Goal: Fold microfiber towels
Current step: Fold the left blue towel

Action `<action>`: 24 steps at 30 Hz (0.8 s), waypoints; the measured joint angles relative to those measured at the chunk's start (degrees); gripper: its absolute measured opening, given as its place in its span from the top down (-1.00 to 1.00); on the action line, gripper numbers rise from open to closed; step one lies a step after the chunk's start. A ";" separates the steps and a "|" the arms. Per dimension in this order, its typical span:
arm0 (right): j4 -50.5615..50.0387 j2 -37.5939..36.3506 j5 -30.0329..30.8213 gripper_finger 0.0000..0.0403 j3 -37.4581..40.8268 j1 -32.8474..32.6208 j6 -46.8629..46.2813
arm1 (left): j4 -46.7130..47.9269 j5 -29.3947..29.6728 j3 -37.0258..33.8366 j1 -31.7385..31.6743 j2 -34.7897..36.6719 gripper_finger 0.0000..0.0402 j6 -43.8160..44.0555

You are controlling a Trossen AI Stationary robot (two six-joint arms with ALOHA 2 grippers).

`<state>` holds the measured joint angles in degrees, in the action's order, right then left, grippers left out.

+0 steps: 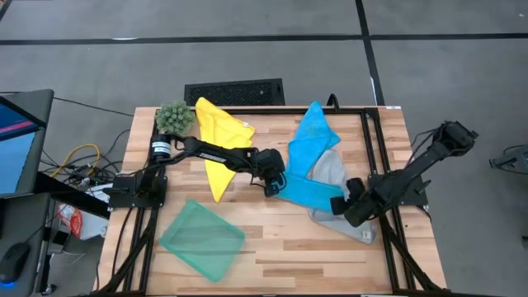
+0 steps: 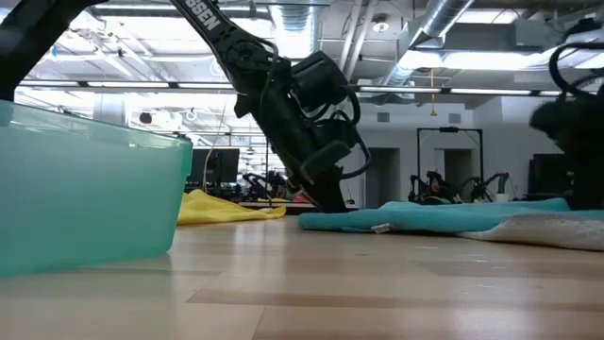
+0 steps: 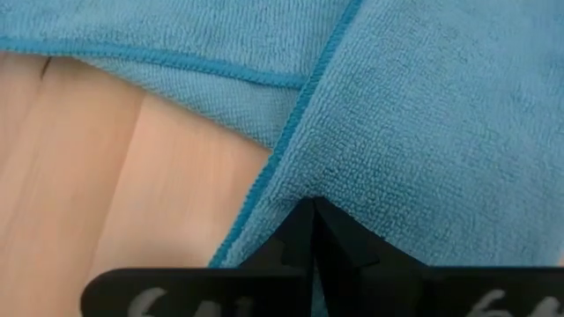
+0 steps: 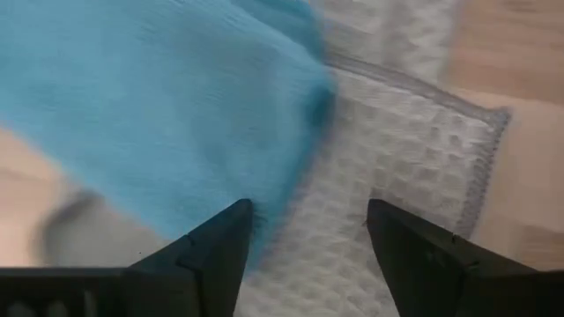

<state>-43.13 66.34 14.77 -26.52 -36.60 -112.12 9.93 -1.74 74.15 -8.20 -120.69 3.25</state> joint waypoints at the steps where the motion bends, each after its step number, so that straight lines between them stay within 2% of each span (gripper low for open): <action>1: -1.27 0.44 -1.07 -0.27 0.00 -0.33 0.14 | 0.00 -0.01 -0.01 -0.08 -0.04 1.00 0.00; 7: -3.21 0.73 -4.14 -0.27 -0.11 -2.91 2.71 | -0.04 -0.21 -0.06 -0.45 -0.12 1.00 0.12; 10: -3.76 -1.81 -3.85 -0.27 -0.25 -3.67 3.04 | -0.06 -0.16 -0.14 -0.47 -0.17 1.00 -0.50; 13: -4.72 -5.45 -0.79 -0.27 -2.68 -4.23 4.12 | -0.09 -0.19 -0.21 -0.53 -0.17 1.00 -0.46; 16: -12.21 -7.80 -0.51 -0.27 -4.66 -4.30 4.13 | -0.28 -0.17 -0.28 -0.53 -0.17 1.00 -0.44; 20: -11.96 -7.88 -0.59 -0.23 -4.02 -1.76 6.32 | 0.04 -0.83 -0.28 -0.60 -0.17 1.00 -0.44; 24: -11.72 -4.17 -1.96 -0.08 -4.00 3.51 6.70 | 2.15 -0.80 -0.26 -0.64 -0.08 1.00 -0.44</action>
<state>-54.85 62.17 12.81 -30.52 -33.09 -105.42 12.08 -2.55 73.89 -8.84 -120.77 2.81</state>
